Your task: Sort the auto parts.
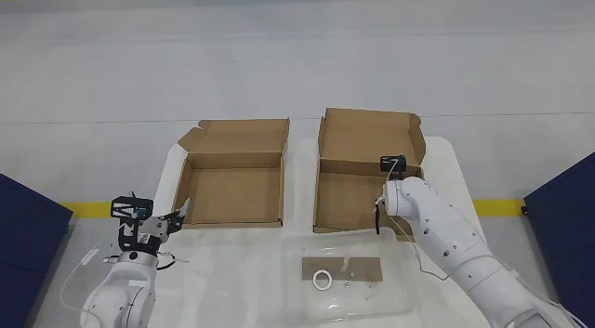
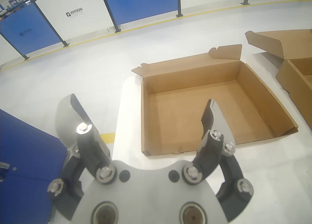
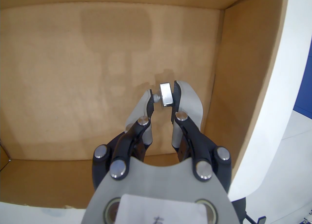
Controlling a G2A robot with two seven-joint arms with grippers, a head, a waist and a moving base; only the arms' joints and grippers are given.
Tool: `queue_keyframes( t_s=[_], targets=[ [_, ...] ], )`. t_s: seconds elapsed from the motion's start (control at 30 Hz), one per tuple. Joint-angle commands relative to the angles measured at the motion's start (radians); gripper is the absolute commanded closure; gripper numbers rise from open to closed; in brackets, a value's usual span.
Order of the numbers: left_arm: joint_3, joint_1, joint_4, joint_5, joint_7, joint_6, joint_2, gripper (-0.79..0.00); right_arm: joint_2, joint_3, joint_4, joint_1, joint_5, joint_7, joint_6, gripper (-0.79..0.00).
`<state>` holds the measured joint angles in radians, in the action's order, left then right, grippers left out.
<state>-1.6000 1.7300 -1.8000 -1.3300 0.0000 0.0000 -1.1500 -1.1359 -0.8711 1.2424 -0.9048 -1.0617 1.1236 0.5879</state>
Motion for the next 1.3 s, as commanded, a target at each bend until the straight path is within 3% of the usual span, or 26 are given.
queue_keyframes(
  t_s=[0.0, 0.23, 0.27, 0.33, 0.7, 1.1, 1.27],
  targets=[
    [0.000, 0.000, 0.000, 0.000, 0.000, 0.000, 0.000, -0.785, -0.002, -0.003, 0.002, -0.003, -0.006, 0.001, 0.001, -0.154],
    [0.000, 0.000, 0.000, 0.000, 0.000, 0.000, 0.000, -0.785, -0.004, -0.025, 0.030, -0.017, -0.029, 0.011, -0.001, -0.382],
    [0.000, 0.000, 0.000, 0.000, 0.000, 0.000, 0.000, -0.785, -0.004, -0.029, 0.039, -0.021, -0.034, 0.013, -0.001, -0.493],
    [0.000, 0.000, 0.000, 0.000, 0.000, 0.000, 0.000, -0.785, -0.002, -0.040, 0.062, -0.031, -0.047, 0.018, 0.000, -0.785],
    [0.000, 0.000, 0.000, 0.000, 0.000, 0.000, 0.000, -0.785, 0.027, -0.158, 0.301, -0.132, -0.105, 0.076, -0.048, -0.785],
    [0.000, 0.000, 0.000, 0.000, 0.000, 0.000, 0.000, -0.785, 0.027, -0.162, 0.299, -0.137, -0.101, 0.060, -0.054, -0.785],
    [0.000, 0.000, 0.000, 0.000, 0.000, 0.000, 0.000, -0.785, 0.038, -0.213, 0.387, -0.176, -0.080, 0.029, -0.189, -0.785]
  ],
)
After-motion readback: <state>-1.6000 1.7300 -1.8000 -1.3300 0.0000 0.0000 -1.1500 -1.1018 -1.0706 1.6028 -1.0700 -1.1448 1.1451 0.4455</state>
